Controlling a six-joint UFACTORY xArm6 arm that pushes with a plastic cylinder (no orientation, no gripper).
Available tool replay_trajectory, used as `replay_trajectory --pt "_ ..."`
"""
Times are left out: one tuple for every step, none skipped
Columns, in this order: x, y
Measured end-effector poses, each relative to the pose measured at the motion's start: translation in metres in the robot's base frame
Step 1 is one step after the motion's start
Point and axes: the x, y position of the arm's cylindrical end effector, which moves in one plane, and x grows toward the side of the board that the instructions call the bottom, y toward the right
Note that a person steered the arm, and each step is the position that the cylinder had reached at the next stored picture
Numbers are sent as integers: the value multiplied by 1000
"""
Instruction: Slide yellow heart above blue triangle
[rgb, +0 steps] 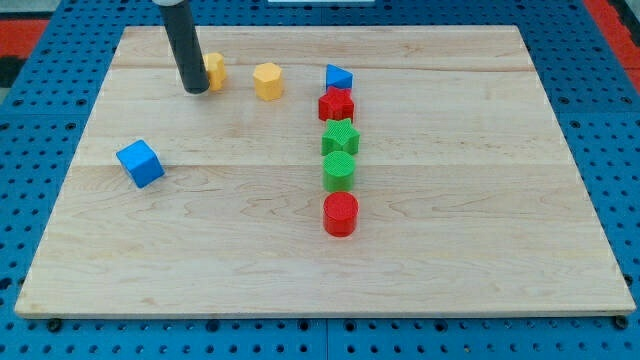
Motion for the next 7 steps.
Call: replay_trajectory --pt "-25 5" --pt "-48 -1" --pt "-66 -1" --pt "-74 18" --pt "-76 54" --pt "-82 83" --pt "-86 118"
